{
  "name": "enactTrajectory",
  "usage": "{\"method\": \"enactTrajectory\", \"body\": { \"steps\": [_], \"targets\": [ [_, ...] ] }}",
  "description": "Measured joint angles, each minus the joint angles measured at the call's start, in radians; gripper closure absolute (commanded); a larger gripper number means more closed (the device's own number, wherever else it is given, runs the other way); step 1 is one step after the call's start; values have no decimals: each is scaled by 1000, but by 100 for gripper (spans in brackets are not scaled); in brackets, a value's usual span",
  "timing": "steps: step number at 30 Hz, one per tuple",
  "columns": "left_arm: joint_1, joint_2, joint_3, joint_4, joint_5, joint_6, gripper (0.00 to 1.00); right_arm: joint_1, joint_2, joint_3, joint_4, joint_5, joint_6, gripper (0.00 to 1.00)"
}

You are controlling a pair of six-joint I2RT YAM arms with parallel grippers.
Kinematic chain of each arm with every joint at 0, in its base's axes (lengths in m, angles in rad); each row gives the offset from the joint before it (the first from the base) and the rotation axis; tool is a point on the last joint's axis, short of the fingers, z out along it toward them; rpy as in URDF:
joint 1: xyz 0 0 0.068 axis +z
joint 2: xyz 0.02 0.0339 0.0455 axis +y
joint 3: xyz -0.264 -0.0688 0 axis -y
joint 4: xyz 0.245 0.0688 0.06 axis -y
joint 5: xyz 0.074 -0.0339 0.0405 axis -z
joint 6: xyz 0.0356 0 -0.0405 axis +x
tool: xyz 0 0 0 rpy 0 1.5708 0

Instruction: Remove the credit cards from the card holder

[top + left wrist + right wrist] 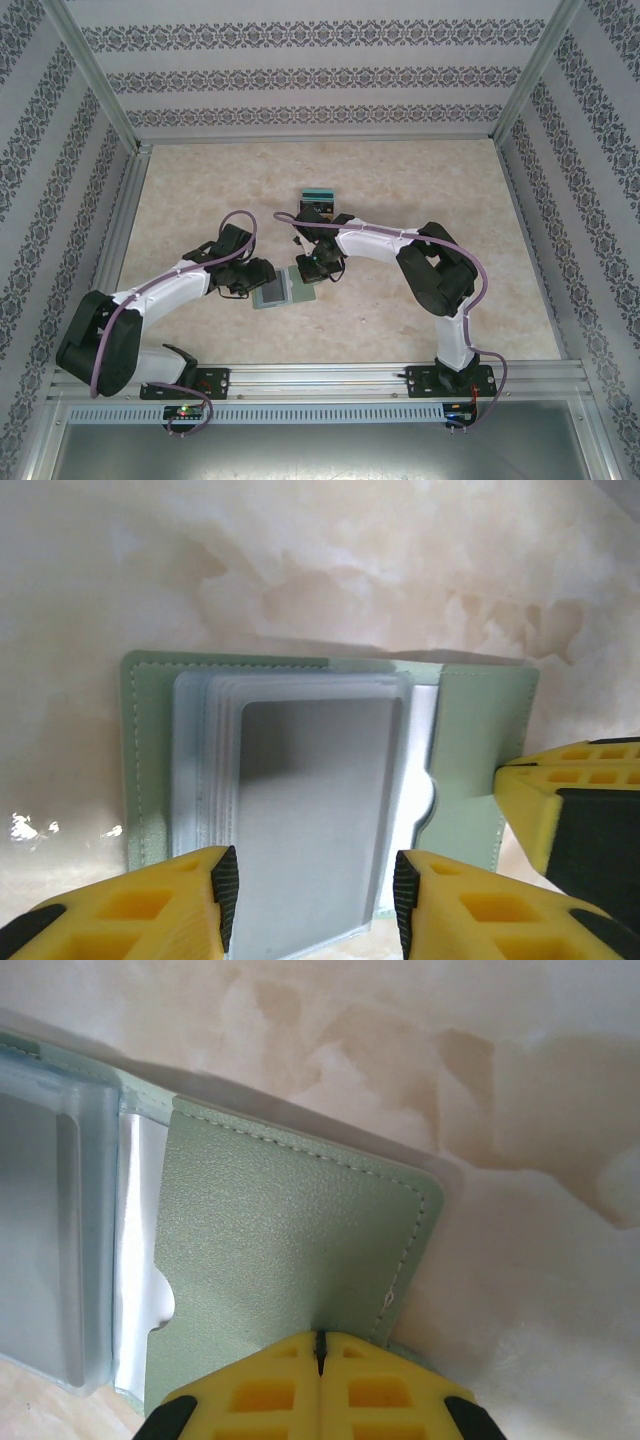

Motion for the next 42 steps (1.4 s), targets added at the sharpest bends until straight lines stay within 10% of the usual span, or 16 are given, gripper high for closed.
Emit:
{"method": "enactTrajectory", "body": {
  "steps": [22,31,42],
  "targets": [
    [-7,77,0,52,42,3,53,0,0,0,0,0,0,95],
    [-14,68,-7,93,68,0,18,0,0,0,0,0,0,95],
    [-14,55,-25,125,83,-2,21,0,0,-2,3,0,1,95]
  ]
}}
